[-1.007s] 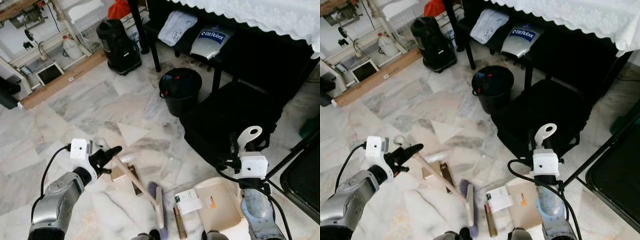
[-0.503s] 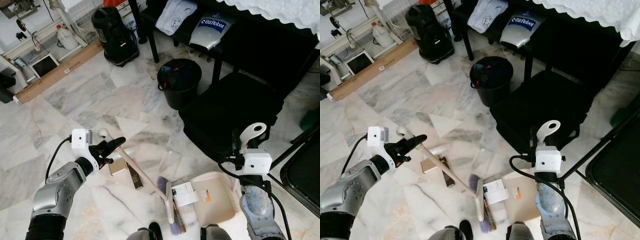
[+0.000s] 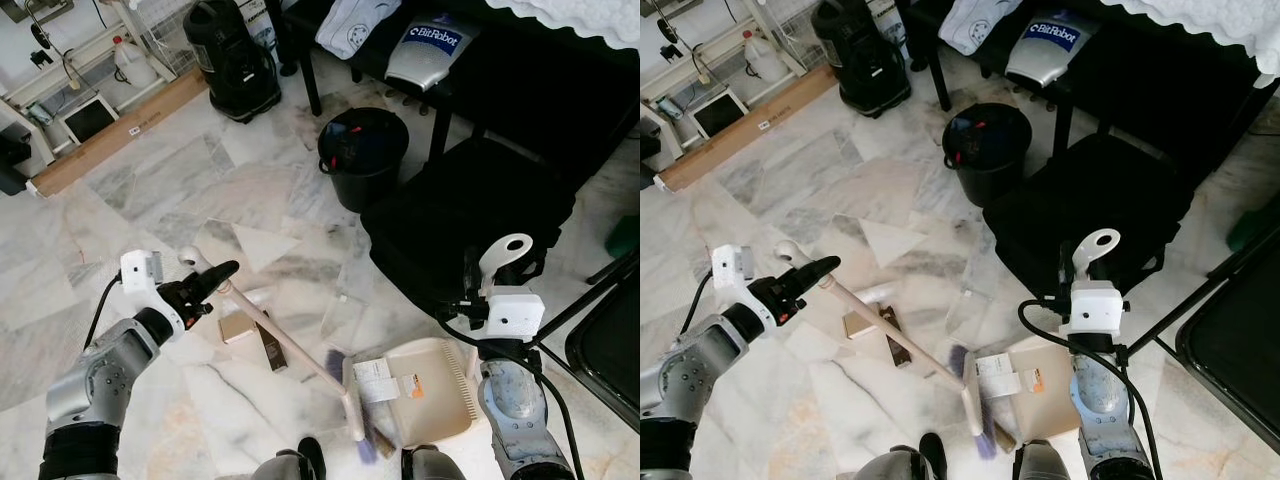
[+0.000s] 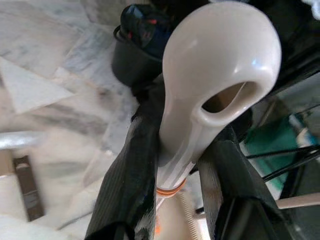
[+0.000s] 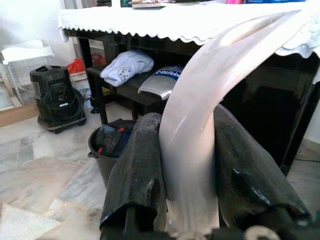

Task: Sweep floor

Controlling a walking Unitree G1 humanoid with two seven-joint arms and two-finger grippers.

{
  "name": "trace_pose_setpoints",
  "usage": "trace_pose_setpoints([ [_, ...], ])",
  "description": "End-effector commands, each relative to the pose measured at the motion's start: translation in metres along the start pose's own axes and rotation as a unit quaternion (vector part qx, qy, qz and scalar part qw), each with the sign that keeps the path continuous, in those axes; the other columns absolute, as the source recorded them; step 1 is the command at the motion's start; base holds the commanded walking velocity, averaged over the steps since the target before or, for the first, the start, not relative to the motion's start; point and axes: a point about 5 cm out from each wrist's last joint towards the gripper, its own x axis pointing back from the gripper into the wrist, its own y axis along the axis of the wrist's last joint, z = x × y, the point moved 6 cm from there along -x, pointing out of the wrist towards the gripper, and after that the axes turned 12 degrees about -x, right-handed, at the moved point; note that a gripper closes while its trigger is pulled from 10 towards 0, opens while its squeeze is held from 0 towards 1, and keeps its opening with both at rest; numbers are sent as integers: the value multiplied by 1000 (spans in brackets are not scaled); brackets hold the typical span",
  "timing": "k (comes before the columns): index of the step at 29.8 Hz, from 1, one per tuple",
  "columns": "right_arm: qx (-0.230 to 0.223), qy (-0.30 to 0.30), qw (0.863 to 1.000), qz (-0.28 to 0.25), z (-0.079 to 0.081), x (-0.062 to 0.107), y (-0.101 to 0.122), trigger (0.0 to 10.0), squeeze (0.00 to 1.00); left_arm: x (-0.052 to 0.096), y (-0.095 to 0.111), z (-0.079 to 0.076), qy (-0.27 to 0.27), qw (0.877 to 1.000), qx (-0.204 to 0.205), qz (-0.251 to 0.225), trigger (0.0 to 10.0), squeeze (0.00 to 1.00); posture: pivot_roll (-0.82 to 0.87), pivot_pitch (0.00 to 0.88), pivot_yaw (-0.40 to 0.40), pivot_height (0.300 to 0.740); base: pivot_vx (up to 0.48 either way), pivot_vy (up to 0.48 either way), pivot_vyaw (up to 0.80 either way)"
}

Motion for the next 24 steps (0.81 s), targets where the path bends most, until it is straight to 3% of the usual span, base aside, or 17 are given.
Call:
trace_pose_setpoints([
  [1, -24, 4, 997, 79, 12, 20, -35, 10000, 0, -1, -7, -20, -56, 995, 77, -7, 10000, 0, 4, 289, 223, 740, 0, 0, 0],
  [5, -26, 1, 997, 78, 12, 17, -35, 10000, 0, 1, 1, -21, -63, 992, 105, -28, 10000, 0, 5, 282, 224, 740, 0, 0, 0],
  [9, -26, -1, 997, 79, 11, 16, -35, 10000, 0, 1, 3, -19, -55, 994, 93, -30, 10000, 0, 7, 275, 227, 740, 0, 0, 0],
  [11, -26, -2, 997, 79, 11, 16, -36, 10000, 0, 2, 12, -10, -23, 998, 49, -44, 10000, 0, 2, 270, 230, 740, 0, 0, 0],
  [14, -26, -2, 997, 78, 11, 16, -36, 10000, 0, 4, 22, -3, 3, 998, 20, -58, 10000, 0, 2, 269, 230, 740, 0, 0, 0],
  [16, -26, -4, 997, 78, 10, 16, -36, 10000, 0, 10, 39, 2, 21, 997, -12, -76, 10000, 0, 6, 269, 232, 740, 0, 0, 0],
  [20, -13, -7, 997, 76, 6, 17, -35, 10000, 0, 21, 57, 2, 25, 995, -51, -83, 10000, 0, 15, 266, 228, 740, 0, 0, 0],
  [24, 14, -13, 998, 68, -5, 19, -29, 10000, 0, 27, 58, 4, 28, 994, -64, -80, 10000, 0, 13, 265, 223, 740, 0, 0, 0],
])
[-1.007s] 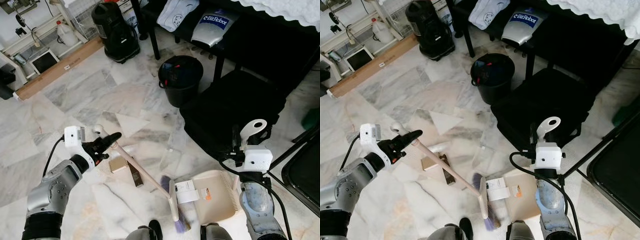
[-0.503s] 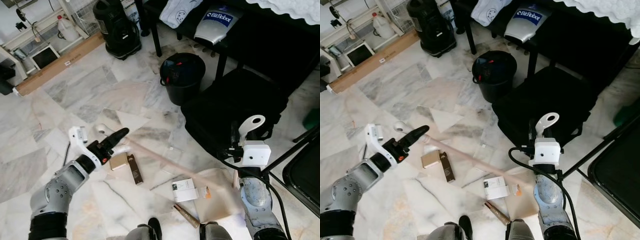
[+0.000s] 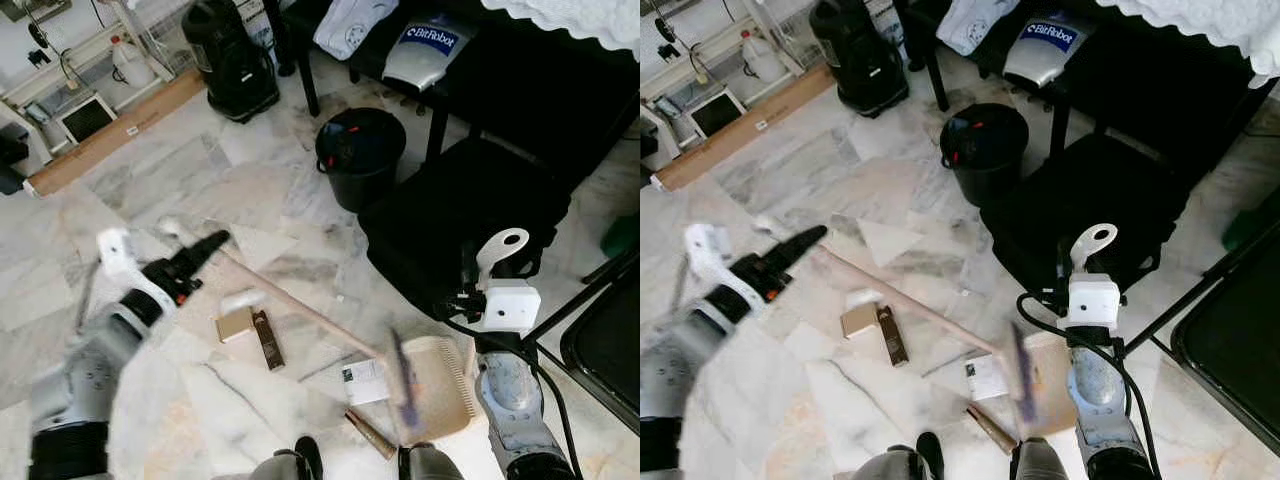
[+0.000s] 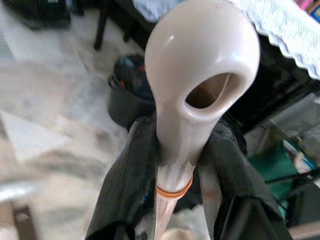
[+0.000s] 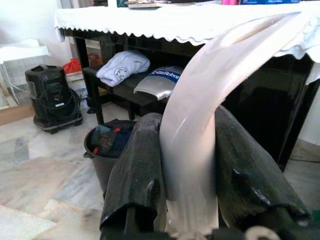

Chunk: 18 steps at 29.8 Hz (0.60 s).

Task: Sweep floor

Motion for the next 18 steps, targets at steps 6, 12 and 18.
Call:
trace_pose_setpoints([
  [6, 13, -8, 1000, 25, -10, 19, -6, 10000, 0, 11, -5, 6, 19, 1000, 1, -1, 10000, 0, -4, 264, 208, 740, 0, 0, 0],
  [12, 30, -16, 999, -12, -18, 18, 19, 10000, 0, 9, -14, 0, 17, 1000, 5, 7, 10000, 0, -17, 263, 199, 740, 0, 0, 0],
  [18, 42, -15, 999, -26, -19, 19, 33, 10000, 0, 9, -18, 1, 20, 1000, 11, 7, 10000, 0, -30, 261, 187, 740, 0, 0, 0],
])
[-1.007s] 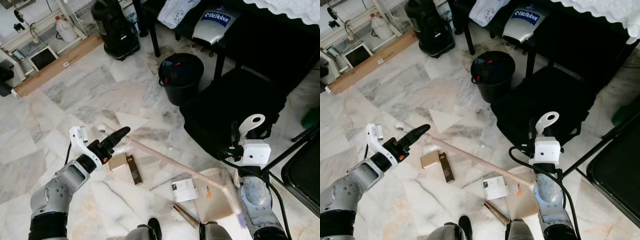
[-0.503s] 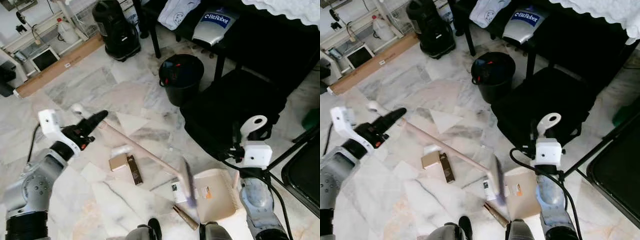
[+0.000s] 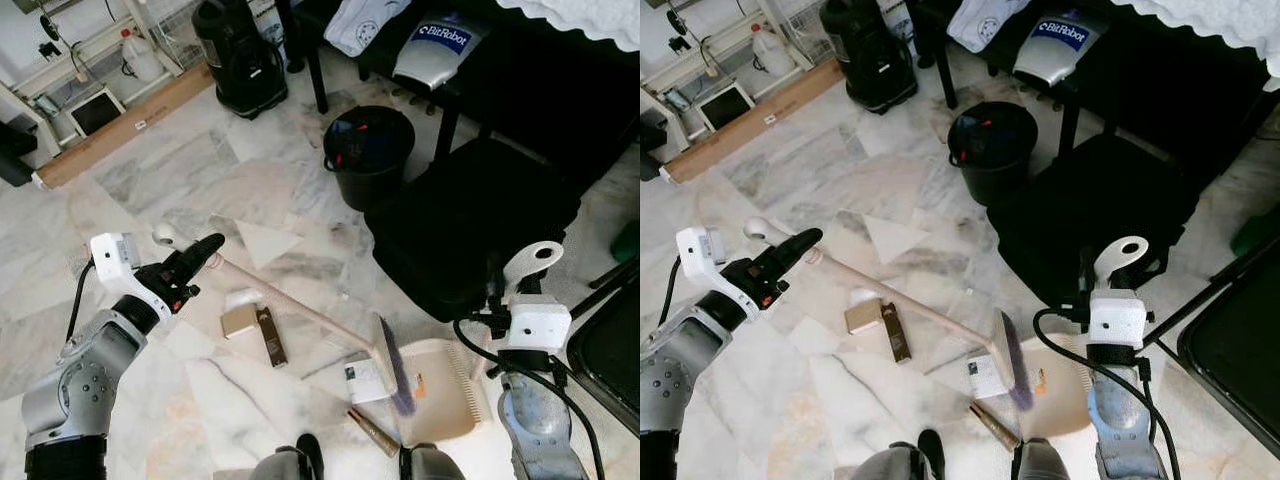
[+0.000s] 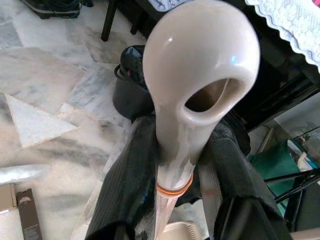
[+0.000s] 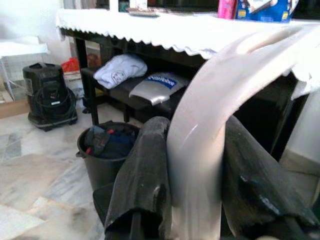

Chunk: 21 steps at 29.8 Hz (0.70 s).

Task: Sweep floor

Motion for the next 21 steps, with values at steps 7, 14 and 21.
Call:
trace_pose_setpoints([
  [7, 12, 5, 1000, -15, 0, 2, 18, 10000, 0, 6, -2, 5, 17, 1000, -3, -11, 10000, 0, -41, 259, 176, 740, 0, 0, 0],
  [14, 4, 14, 1000, 19, 11, 10, -2, 10000, 0, 11, -2, 8, 17, 1000, -22, 2, 10000, 0, -26, 269, 180, 740, 0, 0, 0],
  [21, 8, 17, 999, 47, 15, 16, -18, 10000, 0, 17, -5, 11, 17, 999, -41, 19, 10000, 0, -2, 283, 190, 740, 0, 0, 0],
])
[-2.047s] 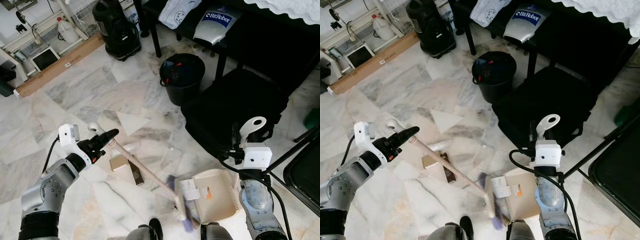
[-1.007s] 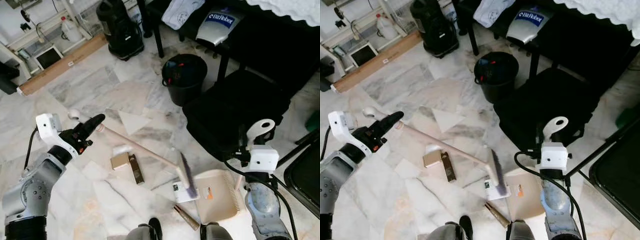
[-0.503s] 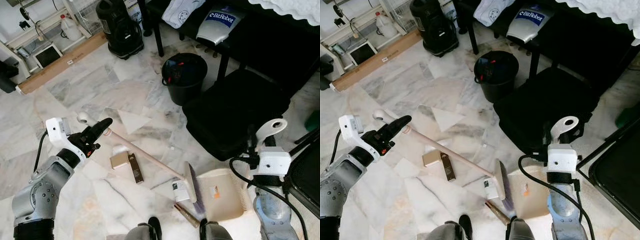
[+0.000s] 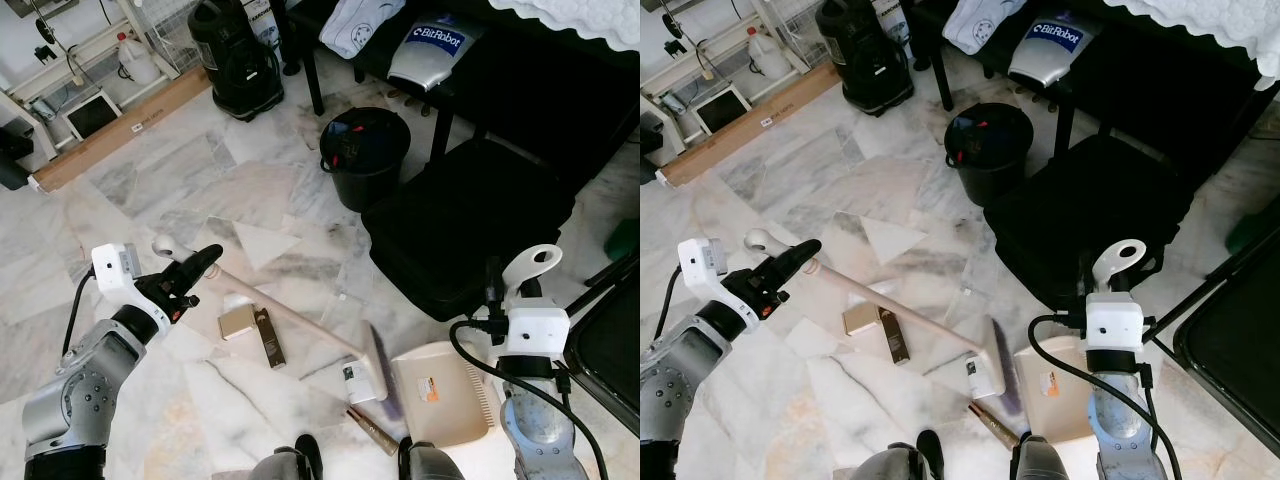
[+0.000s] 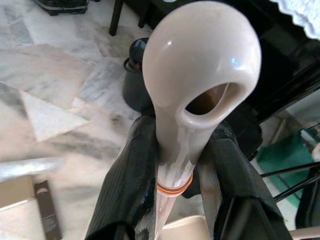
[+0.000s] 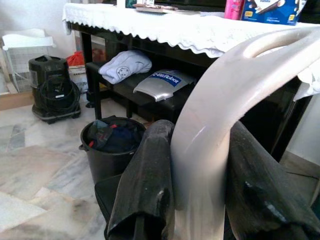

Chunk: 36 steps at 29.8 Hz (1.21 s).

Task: Sweep floor

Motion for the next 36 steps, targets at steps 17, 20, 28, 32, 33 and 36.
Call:
trace_pose_setpoints([
  [17, 18, 21, 999, 40, 10, 9, -28, 10000, 0, 27, -12, 37, 42, 993, -94, 64, 10000, 0, 11, 285, 199, 740, 0, 0, 0],
  [20, 16, 22, 999, 40, 10, 8, -29, 10000, 0, 28, -16, 36, 36, 992, -96, 72, 10000, 0, 10, 284, 198, 740, 0, 0, 0],
  [28, 14, 24, 999, 38, 11, 6, -30, 10000, 0, 30, -39, 10, -46, 989, -71, 122, 10000, 0, 3, 285, 197, 740, 0, 0, 0],
  [32, 14, 24, 999, 38, 10, 6, -30, 10000, 0, 27, -46, -14, -94, 987, -33, 128, 10000, 0, 3, 286, 197, 740, 0, 0, 0],
  [33, 14, 24, 999, 38, 10, 6, -30, 10000, 0, 25, -47, -17, -97, 987, -28, 126, 10000, 0, -3, 289, 196, 740, 0, 0, 0],
  [36, 14, 25, 999, 36, 10, 5, -30, 10000, 0, 17, -46, -24, -106, 988, -2, 113, 10000, 0, -4, 292, 193, 740, 0, 0, 0],
])
